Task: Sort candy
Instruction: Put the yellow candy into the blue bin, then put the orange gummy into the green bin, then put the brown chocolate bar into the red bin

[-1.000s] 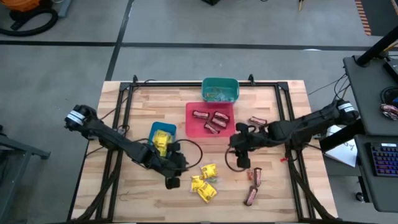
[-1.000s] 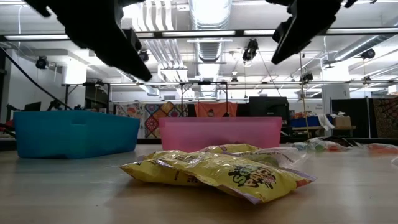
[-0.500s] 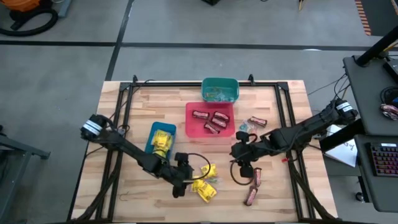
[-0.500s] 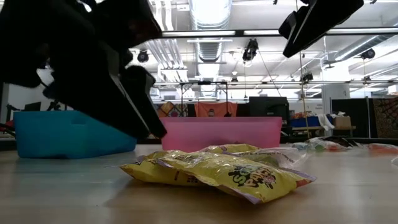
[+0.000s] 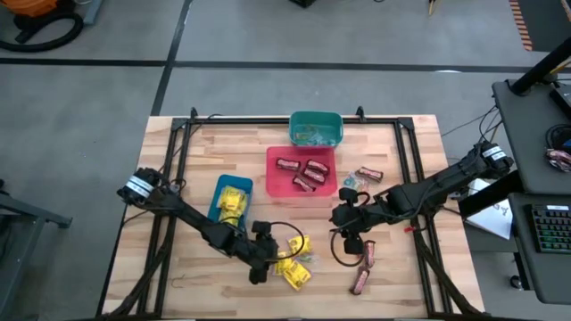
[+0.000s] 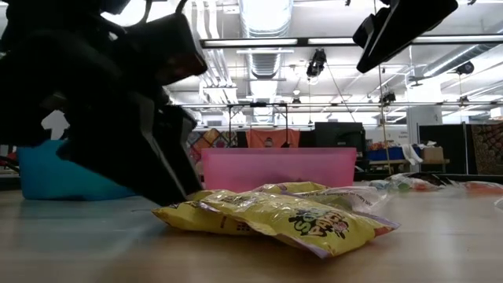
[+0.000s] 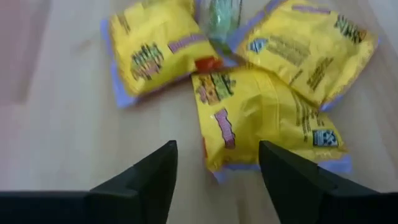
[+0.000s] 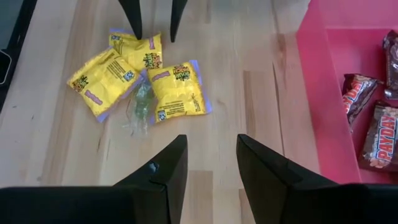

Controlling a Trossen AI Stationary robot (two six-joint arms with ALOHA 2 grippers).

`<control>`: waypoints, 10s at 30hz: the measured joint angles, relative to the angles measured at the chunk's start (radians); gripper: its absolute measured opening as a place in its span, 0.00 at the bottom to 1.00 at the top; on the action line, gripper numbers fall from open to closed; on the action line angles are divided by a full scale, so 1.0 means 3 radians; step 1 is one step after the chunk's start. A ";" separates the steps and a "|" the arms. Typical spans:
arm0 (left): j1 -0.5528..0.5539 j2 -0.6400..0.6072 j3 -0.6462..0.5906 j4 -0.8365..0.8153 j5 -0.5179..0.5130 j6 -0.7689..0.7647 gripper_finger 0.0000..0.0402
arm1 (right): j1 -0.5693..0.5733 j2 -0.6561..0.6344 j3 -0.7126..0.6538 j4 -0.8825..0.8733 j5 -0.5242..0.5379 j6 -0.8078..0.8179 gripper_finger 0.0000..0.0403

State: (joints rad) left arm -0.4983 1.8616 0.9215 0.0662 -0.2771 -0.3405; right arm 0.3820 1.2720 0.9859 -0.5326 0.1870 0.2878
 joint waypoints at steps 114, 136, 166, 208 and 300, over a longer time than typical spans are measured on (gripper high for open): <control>0.0106 -0.2119 -0.0420 -0.3515 -0.1318 -0.2828 0.00 | 0.0020 0.0003 -0.0470 0.0780 0.0377 0.0014 0.30; 0.0122 -0.1758 -0.0638 -0.3135 -0.1395 -0.3416 0.26 | 0.0004 0.0003 -0.0470 0.1013 0.0611 0.0274 0.30; 0.0204 -0.1736 -0.0364 -0.1040 -0.1053 0.0508 0.25 | -0.0615 0.0001 -0.0469 -0.2084 -0.0116 0.3169 0.30; 0.0539 -0.1738 -0.0486 -0.1029 -0.1143 0.0497 0.25 | -0.1078 0.0021 -0.1316 -0.0884 -0.0465 0.2785 0.14; 0.0217 -0.1738 -0.0487 -0.1031 -0.0829 -0.0378 0.25 | -0.1950 0.0340 0.0799 -0.1664 -0.0727 0.0577 0.36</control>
State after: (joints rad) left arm -0.4332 1.3403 0.7753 -0.2432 -0.5259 -0.4538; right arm -0.2028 1.3740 1.2255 -1.0319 -0.0311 0.4609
